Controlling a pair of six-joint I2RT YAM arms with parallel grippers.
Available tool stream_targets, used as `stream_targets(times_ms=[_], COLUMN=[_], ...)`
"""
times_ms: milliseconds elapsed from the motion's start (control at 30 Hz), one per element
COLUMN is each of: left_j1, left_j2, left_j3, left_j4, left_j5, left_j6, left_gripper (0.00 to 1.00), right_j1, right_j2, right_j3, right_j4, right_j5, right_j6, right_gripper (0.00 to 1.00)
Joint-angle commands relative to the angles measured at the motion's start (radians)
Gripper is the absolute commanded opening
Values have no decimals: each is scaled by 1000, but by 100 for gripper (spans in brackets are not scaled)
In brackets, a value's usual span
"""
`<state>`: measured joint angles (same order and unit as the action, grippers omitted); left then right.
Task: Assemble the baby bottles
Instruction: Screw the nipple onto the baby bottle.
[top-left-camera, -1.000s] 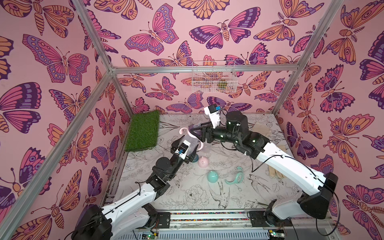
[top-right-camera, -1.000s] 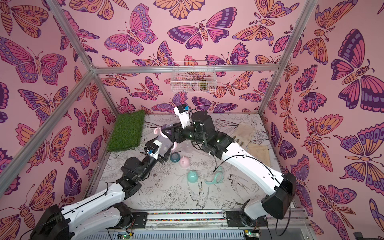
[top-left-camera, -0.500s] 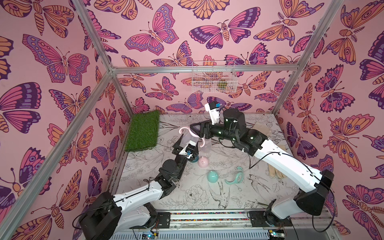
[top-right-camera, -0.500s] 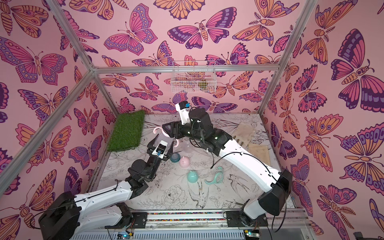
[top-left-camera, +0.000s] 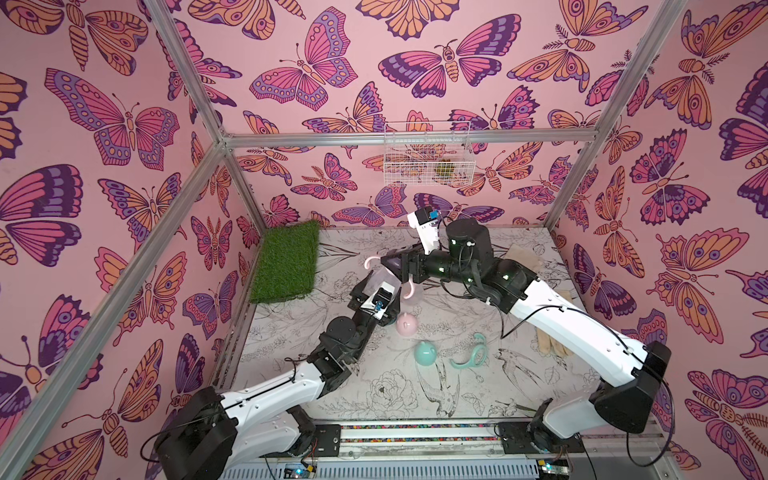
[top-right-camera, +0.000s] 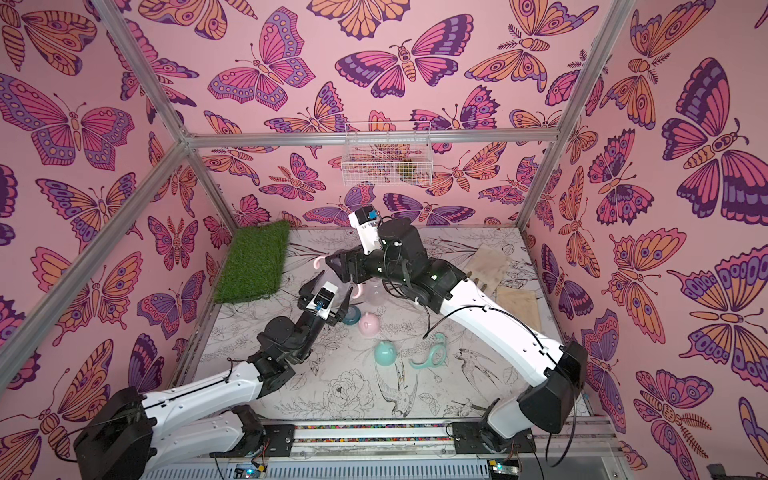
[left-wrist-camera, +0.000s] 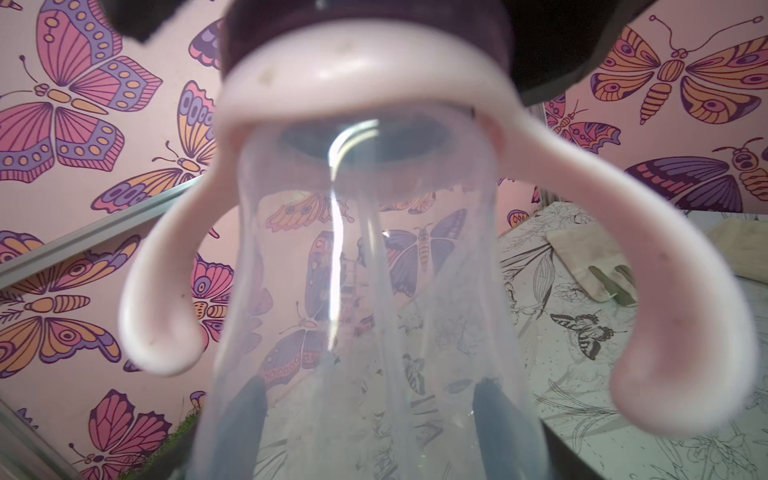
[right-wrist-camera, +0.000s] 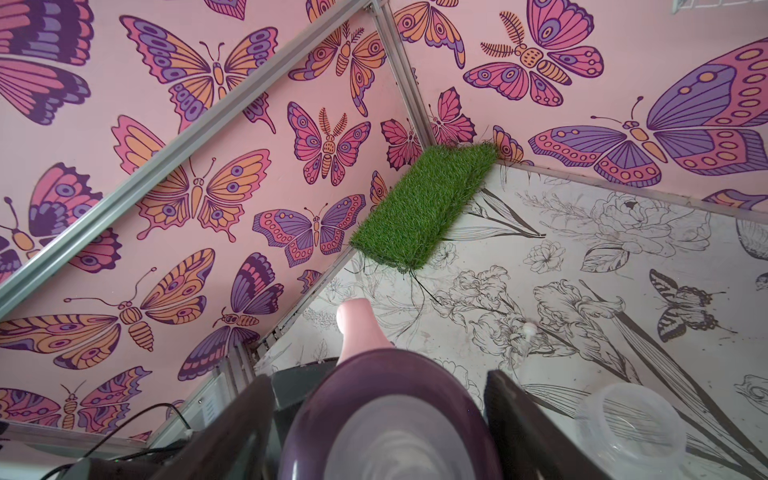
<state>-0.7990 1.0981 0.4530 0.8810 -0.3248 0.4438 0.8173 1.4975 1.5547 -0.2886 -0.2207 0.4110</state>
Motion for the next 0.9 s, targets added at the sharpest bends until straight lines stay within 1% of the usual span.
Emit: stream_targets(times_ms=[0, 33, 100, 267, 467, 733, 867], left_j1=[-14, -13, -7, 3, 4, 4, 4], left_j2=[-21, -23, -19, -17, -25, -30, -26], left_j3=[46, 46, 46, 46, 37, 26, 21], left_j4=[-8, -8, -2, 7, 35, 36, 46], left_j5=[136, 138, 132, 154, 168, 144, 134], left_j6=[-26, -35, -54, -81, -83, -49, -39], left_gripper=[0, 0, 0, 0, 0, 0, 0], right_j1=[26, 24, 19, 17, 13, 9, 9], right_j2=[-18, -24, -31, -27, 2, 29, 24], right_j3=[-36, -47, -53, -51, -31, 7, 15], right_j4=[-46, -38, -35, -66, -118, -229, -256], right_j5=[-126, -127, -145, -155, -160, -67, -29], right_j6=[-23, -19, -16, -26, -33, -77, -99], right_gripper=[79, 77, 77, 80, 81, 84, 86])
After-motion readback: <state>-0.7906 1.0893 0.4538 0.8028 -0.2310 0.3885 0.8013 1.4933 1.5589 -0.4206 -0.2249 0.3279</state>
